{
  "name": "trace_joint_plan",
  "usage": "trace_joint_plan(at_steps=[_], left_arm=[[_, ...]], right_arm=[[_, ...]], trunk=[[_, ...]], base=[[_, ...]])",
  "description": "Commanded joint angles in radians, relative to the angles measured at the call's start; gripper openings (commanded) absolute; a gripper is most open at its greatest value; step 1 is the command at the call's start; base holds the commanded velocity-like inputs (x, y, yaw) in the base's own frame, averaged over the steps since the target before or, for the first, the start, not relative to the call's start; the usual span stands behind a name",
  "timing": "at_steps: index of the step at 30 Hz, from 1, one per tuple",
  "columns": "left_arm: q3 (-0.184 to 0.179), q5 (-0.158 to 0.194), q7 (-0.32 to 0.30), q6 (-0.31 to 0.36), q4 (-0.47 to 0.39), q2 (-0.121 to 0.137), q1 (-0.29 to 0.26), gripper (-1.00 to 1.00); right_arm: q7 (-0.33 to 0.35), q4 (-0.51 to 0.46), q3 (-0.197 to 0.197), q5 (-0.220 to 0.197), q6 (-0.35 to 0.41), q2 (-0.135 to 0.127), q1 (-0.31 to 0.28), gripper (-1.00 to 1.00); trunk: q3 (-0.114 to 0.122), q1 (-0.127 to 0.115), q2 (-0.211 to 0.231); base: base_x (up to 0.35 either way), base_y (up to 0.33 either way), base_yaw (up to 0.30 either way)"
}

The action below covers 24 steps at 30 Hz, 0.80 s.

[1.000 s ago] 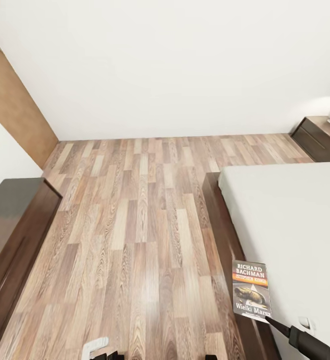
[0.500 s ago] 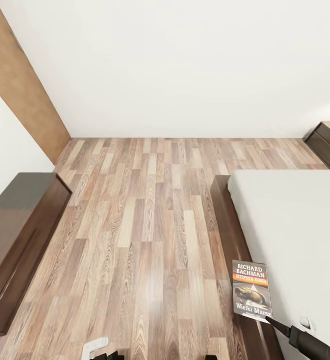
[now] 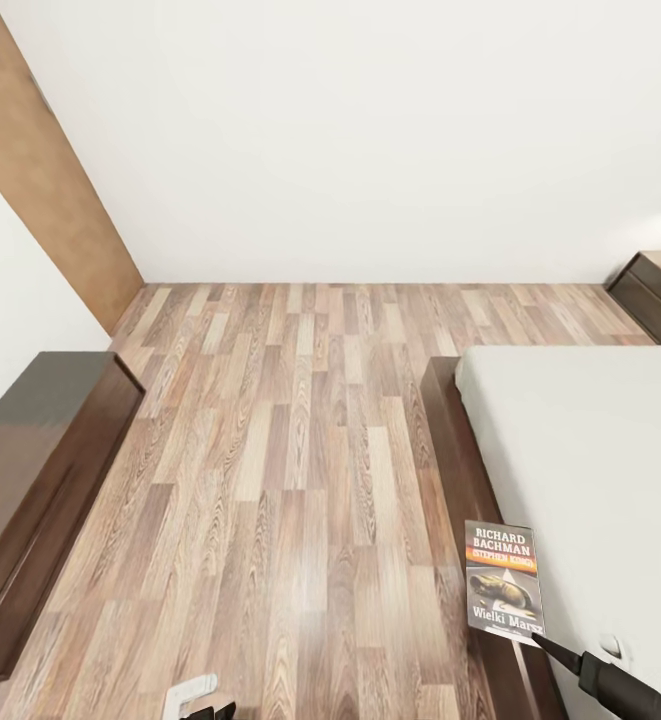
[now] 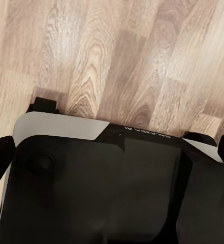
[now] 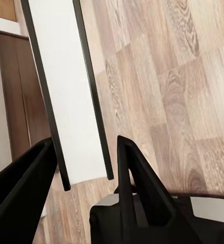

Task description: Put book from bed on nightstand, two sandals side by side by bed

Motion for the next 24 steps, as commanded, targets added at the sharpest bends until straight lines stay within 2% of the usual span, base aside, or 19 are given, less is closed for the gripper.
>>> trace_joint_plan(at_steps=[1,24], left_arm=[[-0.001,0.008,-0.005,-0.001,0.002,0.0,-0.001,1.0],[-0.001,0.008,-0.005,-0.002,0.001,0.0,-0.001,1.0]], right_arm=[[0.003,0.001,-0.002,-0.001,0.008,0.0,-0.001,-1.0],[-0.005,0.002,-0.002,-0.001,-0.001,0.001,-0.001,-1.0]], trunk=[[0.0,0.001,-0.002],[0.038,0.001,-0.002]], base=[[0.0,0.0,0.0],[0.0,0.0,0.0]])
